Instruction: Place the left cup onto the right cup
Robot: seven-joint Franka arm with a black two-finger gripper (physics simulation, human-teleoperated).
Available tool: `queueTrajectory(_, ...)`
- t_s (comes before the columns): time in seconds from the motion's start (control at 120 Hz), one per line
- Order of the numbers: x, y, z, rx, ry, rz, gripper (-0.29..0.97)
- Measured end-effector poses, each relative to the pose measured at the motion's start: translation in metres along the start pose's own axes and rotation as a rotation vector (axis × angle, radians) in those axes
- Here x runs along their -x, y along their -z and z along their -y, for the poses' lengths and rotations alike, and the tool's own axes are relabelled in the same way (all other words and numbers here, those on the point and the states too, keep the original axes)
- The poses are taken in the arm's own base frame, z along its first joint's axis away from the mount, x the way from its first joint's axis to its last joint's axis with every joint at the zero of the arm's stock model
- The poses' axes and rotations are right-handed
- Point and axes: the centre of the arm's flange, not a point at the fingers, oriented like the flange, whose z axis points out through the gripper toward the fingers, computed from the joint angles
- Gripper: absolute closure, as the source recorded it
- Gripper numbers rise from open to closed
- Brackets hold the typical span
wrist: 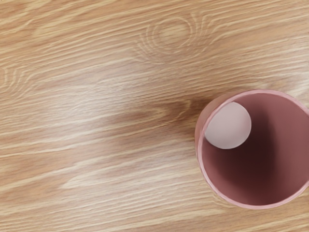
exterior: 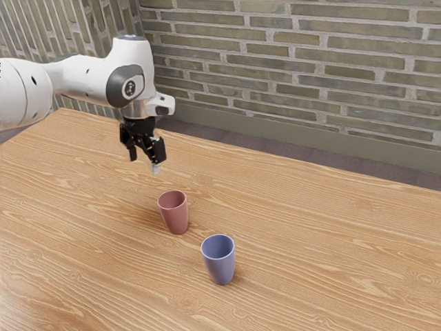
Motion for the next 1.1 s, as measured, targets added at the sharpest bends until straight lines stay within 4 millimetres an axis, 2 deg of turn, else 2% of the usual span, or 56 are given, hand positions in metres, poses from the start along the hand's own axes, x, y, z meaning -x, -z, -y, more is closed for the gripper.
queueTrajectory(0.192,-0.005,-0.006,-0.01,0.007,-0.029,0.001,0.0)
queueTrajectory(1.1,-0.026,-0.067,-0.013,0.028,-0.057,0.034,0.0)
